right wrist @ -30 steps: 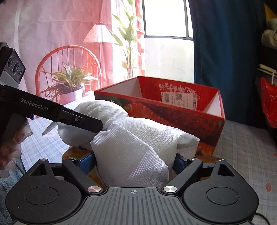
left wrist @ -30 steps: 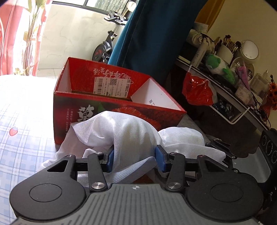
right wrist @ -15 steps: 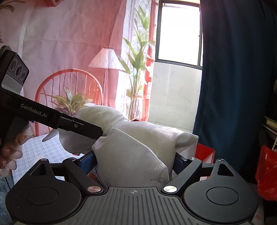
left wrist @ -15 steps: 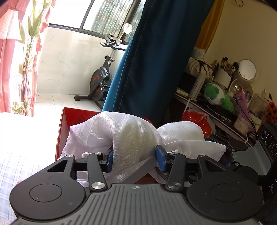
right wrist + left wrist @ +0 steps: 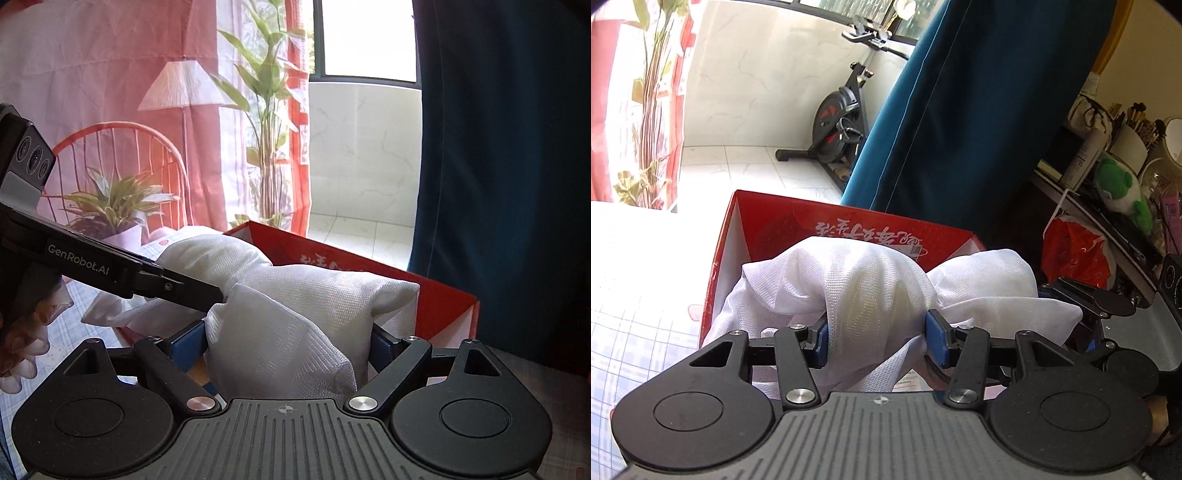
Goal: Organize soft objects
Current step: 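Carry the white cloth with both grippers into the red box and release, then lower both grippers onto the orange floral stuffed item and close them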
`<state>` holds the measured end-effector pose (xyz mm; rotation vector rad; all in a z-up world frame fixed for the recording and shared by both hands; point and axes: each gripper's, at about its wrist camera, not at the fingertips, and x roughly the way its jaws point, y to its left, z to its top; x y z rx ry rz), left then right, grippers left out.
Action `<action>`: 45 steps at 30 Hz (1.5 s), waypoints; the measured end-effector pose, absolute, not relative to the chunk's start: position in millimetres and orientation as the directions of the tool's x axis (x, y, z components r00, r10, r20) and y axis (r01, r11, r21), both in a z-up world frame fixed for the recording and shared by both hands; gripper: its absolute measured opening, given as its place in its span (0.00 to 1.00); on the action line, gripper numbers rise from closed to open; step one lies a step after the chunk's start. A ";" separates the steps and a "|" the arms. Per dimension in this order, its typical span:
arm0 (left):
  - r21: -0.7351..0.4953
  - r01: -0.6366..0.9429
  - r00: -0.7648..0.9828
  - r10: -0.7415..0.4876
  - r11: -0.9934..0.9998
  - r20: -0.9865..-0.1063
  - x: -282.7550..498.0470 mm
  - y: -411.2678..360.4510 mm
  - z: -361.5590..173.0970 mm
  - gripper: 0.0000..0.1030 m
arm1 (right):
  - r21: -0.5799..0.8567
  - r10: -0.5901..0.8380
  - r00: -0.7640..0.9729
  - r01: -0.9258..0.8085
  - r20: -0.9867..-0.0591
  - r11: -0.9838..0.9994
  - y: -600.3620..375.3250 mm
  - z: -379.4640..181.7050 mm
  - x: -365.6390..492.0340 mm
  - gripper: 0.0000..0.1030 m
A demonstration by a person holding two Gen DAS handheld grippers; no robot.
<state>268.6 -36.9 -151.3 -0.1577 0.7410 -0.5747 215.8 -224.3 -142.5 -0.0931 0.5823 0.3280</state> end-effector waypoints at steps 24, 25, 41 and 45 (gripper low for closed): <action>-0.199 0.424 0.663 -0.452 0.884 -0.596 249.0 -28.4 -146.4 0.65 | -0.013 0.207 0.785 -0.263 -0.584 0.965 -216.2 -149.6 199.7 0.94; -0.192 0.427 0.669 -0.452 0.883 -0.590 243.9 -27.6 -143.5 0.65 | -0.015 0.209 0.792 -0.266 -0.573 0.964 -214.8 -145.9 195.2 0.94; -0.148 0.428 0.697 -0.430 0.891 -0.573 145.4 -2.9 -149.3 0.65 | -0.056 0.161 0.849 -0.218 -0.503 0.974 -185.2 -147.3 91.8 0.99; -0.140 0.452 0.684 -0.443 0.881 -0.579 122.6 -0.6 -162.9 0.65 | -0.027 0.158 0.852 -0.198 -0.499 0.980 -181.2 -161.2 70.8 0.99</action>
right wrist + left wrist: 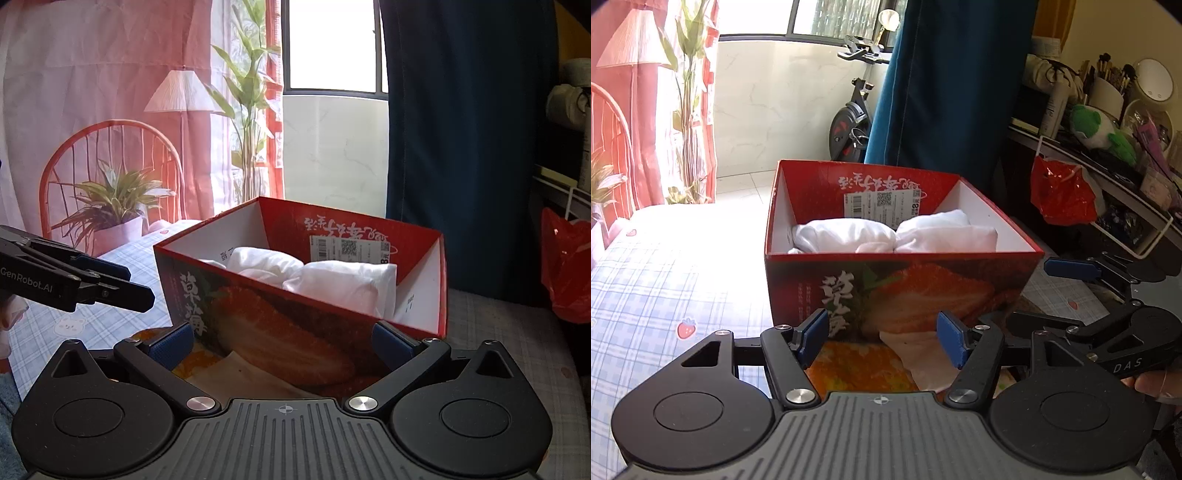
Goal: Organize soft objects
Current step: 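Lower both grippers onto the orange floral stuffed item and close them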
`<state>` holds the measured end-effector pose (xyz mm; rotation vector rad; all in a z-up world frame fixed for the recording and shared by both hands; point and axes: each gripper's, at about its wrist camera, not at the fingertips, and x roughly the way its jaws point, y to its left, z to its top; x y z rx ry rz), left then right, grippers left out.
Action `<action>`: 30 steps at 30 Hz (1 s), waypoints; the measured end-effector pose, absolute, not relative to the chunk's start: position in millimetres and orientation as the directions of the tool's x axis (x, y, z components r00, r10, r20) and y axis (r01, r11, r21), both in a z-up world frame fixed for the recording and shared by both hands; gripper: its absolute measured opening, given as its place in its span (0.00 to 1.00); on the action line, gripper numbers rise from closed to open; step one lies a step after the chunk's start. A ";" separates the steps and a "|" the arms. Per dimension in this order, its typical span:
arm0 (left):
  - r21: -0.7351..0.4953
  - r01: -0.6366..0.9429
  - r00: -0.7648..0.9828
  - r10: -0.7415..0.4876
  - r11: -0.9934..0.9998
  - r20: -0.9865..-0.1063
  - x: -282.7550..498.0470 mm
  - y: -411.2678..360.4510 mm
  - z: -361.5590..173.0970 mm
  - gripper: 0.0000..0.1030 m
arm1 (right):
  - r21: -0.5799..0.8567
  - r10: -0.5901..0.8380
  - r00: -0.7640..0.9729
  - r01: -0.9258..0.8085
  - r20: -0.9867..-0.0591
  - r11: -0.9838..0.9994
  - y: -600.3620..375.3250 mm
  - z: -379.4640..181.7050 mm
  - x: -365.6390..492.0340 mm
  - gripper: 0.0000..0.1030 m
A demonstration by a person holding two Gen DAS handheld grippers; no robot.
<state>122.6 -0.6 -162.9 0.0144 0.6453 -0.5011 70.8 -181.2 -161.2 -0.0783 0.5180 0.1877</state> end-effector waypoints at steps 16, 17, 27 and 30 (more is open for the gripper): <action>-0.206 0.415 0.633 -0.444 0.886 -0.634 78.0 7.1 -213.6 0.64 | 0.147 0.201 0.815 -0.144 -0.543 0.979 -174.0 -217.0 7.4 0.78; -0.212 0.413 0.630 -0.446 0.886 -0.636 77.9 7.9 -215.2 0.64 | 0.156 0.208 0.810 -0.146 -0.549 0.977 -174.1 -219.0 7.9 0.78; -0.231 0.394 0.597 -0.439 0.890 -0.671 82.5 7.6 -235.4 0.48 | 0.184 0.220 0.763 -0.134 -0.608 0.974 -172.2 -239.7 26.2 0.74; -0.242 0.391 0.586 -0.443 0.888 -0.679 84.5 8.3 -239.2 0.48 | 0.190 0.225 0.761 -0.135 -0.608 0.972 -171.7 -244.5 27.2 0.76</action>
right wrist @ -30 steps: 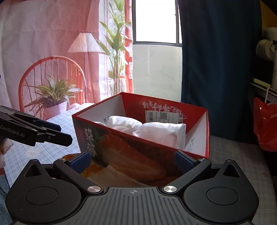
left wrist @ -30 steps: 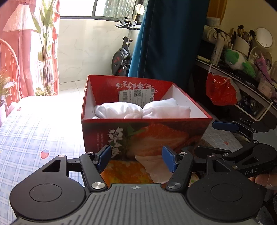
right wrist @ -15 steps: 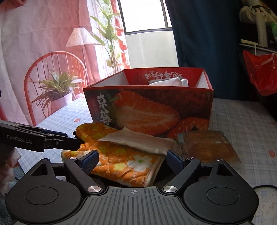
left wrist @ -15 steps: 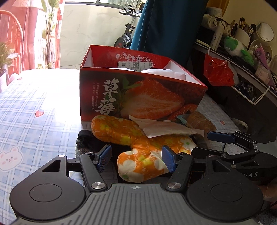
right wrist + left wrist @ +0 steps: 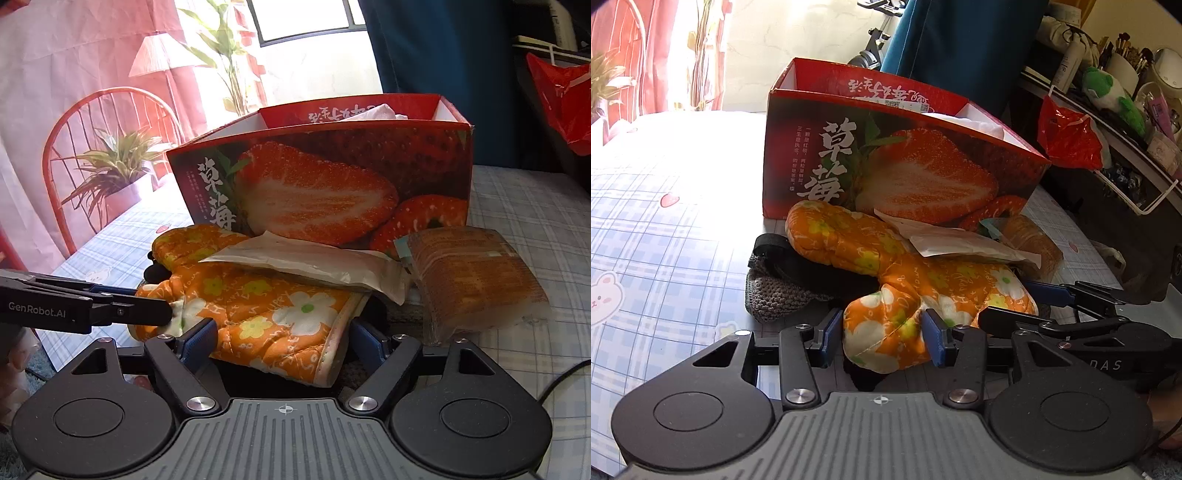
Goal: Organize soft objects
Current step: 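Lower both grippers onto the orange floral stuffed item and close them, then lift the orange floral item with both grippers toward the red box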
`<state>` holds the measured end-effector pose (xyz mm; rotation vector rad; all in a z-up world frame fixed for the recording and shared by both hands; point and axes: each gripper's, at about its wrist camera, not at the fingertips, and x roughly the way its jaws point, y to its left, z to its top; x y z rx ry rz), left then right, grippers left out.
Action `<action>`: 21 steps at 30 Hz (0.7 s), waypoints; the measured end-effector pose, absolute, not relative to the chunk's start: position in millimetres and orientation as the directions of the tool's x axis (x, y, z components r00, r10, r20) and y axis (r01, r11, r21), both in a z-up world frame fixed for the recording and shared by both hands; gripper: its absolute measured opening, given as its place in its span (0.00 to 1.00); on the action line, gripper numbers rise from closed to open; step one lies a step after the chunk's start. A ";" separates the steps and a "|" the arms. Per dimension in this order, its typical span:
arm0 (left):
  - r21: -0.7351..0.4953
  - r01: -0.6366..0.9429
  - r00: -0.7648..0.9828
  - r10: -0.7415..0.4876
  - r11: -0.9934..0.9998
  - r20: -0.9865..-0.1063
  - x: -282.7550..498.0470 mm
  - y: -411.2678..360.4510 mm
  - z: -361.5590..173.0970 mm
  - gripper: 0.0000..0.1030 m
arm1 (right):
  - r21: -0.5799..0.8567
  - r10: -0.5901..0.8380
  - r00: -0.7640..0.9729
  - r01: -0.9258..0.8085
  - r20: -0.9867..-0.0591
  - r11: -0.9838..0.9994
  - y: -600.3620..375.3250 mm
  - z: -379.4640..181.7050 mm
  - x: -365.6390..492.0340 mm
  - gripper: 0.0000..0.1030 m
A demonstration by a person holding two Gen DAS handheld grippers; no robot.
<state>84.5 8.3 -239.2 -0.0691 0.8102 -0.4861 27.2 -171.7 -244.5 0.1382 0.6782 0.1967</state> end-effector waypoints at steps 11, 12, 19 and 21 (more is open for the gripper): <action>-0.290 0.348 0.590 -0.449 0.891 -0.671 92.7 18.1 -237.2 0.48 | 0.124 0.206 0.762 -0.164 -0.614 0.979 -166.7 -246.1 34.7 0.72; -0.294 0.331 0.606 -0.441 0.897 -0.662 94.6 21.4 -233.7 0.48 | 0.126 0.206 0.761 -0.164 -0.615 0.978 -167.3 -246.6 34.8 0.72; -0.351 0.225 0.647 -0.409 0.909 -0.644 131.4 36.4 -222.7 0.48 | 0.118 0.206 0.763 -0.170 -0.613 0.978 -167.8 -247.4 34.7 0.72; -0.359 0.219 0.637 -0.412 0.907 -0.652 146.1 32.8 -223.8 0.48 | 0.120 0.208 0.763 -0.170 -0.612 0.978 -168.3 -247.4 34.3 0.72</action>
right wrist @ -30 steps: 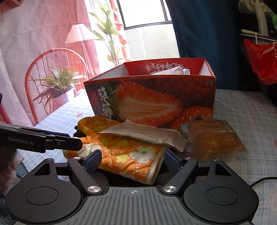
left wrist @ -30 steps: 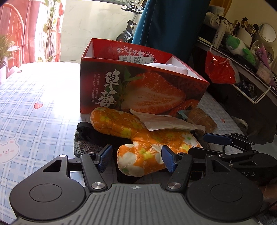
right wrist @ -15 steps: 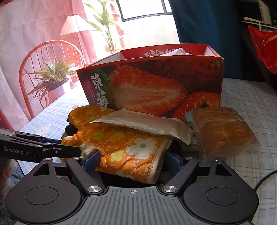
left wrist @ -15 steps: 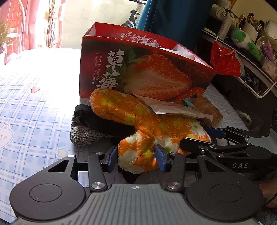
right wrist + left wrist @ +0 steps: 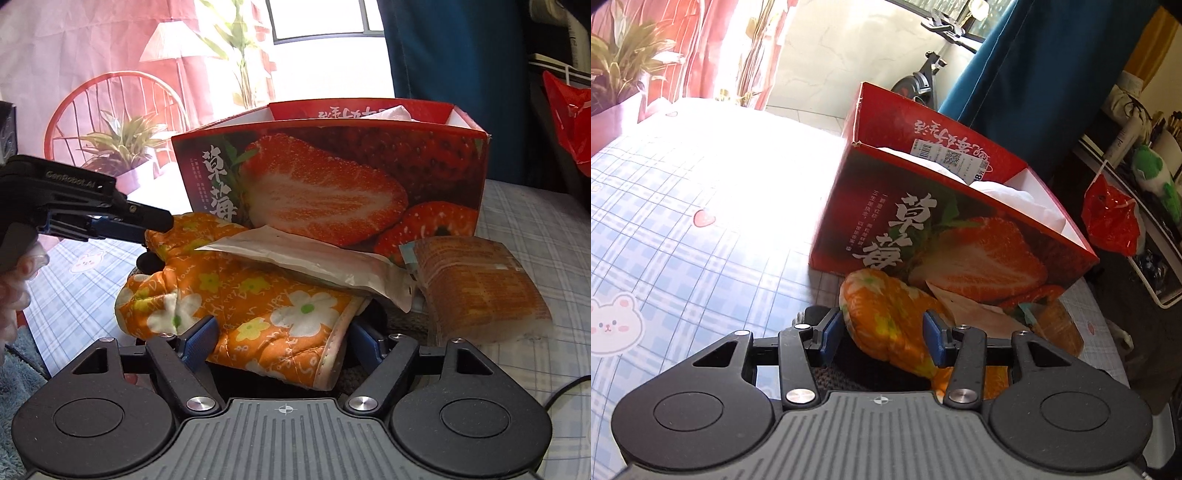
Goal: Organize soft objects
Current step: 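Lift the orange floral item with both grippers toward the red box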
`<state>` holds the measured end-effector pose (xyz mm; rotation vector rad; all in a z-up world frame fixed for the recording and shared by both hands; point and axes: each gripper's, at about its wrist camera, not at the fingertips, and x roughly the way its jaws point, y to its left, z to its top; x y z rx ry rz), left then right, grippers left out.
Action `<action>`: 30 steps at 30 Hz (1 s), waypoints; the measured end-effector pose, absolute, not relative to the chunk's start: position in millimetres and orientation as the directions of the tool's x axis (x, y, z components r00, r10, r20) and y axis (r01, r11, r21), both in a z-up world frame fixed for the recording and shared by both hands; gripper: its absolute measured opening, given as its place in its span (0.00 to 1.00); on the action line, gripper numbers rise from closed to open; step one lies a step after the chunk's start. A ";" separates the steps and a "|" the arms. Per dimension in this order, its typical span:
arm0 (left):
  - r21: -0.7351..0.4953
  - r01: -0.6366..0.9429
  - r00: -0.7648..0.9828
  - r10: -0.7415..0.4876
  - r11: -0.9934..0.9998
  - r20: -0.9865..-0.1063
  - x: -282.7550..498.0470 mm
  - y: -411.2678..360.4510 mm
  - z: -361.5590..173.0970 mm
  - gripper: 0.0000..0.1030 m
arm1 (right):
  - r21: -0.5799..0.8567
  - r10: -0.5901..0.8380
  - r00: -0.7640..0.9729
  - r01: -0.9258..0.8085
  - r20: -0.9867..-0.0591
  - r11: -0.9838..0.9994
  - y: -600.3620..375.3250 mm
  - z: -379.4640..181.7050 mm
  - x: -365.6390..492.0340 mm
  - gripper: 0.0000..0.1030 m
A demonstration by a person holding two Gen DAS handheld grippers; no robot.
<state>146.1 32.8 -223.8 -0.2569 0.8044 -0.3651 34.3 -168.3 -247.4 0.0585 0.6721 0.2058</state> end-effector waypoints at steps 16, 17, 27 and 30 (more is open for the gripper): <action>-0.258 0.266 0.661 -0.371 0.929 -0.652 151.2 15.7 -223.8 0.29 | 0.150 0.227 0.769 -0.171 -0.598 0.974 -169.5 -243.7 27.7 0.67; -0.244 0.268 0.670 -0.362 0.932 -0.648 143.3 15.1 -219.8 0.29 | 0.159 0.235 0.767 -0.175 -0.597 0.972 -169.4 -243.0 26.5 0.67; -0.144 0.303 0.717 -0.325 0.942 -0.617 88.5 15.1 -216.4 0.29 | 0.168 0.241 0.764 -0.174 -0.598 0.970 -170.2 -241.2 19.7 0.64; -0.179 0.271 0.682 -0.320 0.946 -0.658 93.0 22.4 -231.0 0.29 | 0.187 0.241 0.763 -0.159 -0.599 0.969 -173.0 -243.3 20.2 0.64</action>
